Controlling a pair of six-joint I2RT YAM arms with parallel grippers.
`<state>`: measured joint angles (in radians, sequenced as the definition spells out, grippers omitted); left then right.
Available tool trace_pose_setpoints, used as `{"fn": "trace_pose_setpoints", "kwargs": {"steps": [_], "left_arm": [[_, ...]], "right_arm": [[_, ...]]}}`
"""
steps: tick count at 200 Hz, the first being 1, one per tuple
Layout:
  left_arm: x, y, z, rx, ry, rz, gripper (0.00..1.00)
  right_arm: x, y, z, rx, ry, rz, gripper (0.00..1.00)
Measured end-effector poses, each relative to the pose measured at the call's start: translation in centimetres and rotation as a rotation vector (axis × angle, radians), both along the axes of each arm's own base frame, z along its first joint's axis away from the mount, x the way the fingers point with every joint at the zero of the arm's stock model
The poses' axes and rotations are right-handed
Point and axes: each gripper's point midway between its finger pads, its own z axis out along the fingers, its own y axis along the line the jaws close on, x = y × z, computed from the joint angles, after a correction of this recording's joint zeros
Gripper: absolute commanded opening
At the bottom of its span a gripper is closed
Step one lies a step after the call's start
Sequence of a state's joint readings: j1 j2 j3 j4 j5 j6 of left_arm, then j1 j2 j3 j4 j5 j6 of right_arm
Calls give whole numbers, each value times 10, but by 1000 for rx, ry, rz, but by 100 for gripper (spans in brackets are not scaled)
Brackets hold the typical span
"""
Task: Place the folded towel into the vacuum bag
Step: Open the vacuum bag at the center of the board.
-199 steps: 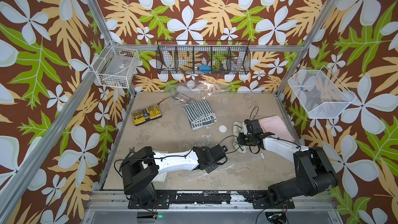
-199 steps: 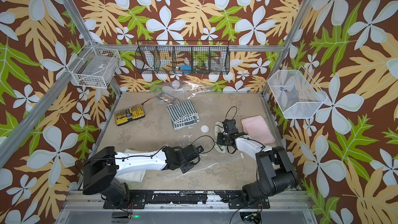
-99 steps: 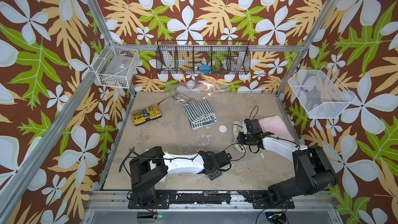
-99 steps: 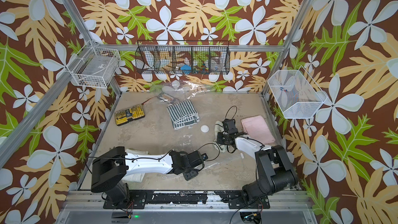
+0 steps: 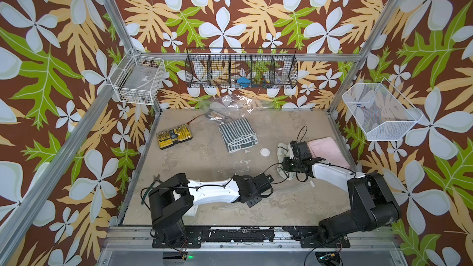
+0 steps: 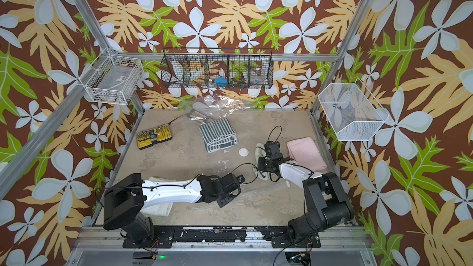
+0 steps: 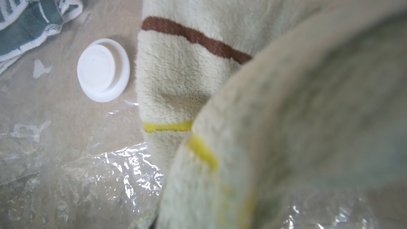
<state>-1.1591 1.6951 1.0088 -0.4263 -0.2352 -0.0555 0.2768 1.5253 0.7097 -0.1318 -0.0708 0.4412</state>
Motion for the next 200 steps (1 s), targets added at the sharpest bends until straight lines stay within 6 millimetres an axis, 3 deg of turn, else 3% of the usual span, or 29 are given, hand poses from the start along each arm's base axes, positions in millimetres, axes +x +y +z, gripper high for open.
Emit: {"fn": "trace_pose_setpoints", "kwargs": {"steps": [41, 69, 89, 97, 108, 124, 133, 146, 179, 200], "left_arm": [[1, 4, -17, 48, 6, 9, 43], [4, 4, -16, 44, -3, 27, 20], [7, -2, 2, -10, -26, 32, 10], [8, -6, 13, -48, -40, 37, 8], [11, -11, 28, -108, -59, 48, 3], [16, -13, 45, -176, -77, 70, 0], [21, -10, 53, -214, -84, 101, 0], [30, -5, 65, -267, -94, 153, 0], [48, 0, 102, -425, -120, 267, 0], [53, 0, 116, -495, -123, 315, 0]], "right_arm": [[2, 0, 1, -2, 3, -1, 6], [2, 0, 1, -3, 6, 0, 4], [1, 1, 13, -12, -4, 6, 0], [-10, -1, 22, -28, 15, 10, 0], [-21, 1, 52, -23, -10, 25, 0], [-18, 12, 107, 17, -136, 59, 0], [-19, 16, 126, 26, -177, 80, 0], [-32, 21, 139, 23, -192, 111, 0], [-100, 69, 168, 115, -210, 343, 0], [-135, 88, 180, 188, -218, 434, 0]]}}
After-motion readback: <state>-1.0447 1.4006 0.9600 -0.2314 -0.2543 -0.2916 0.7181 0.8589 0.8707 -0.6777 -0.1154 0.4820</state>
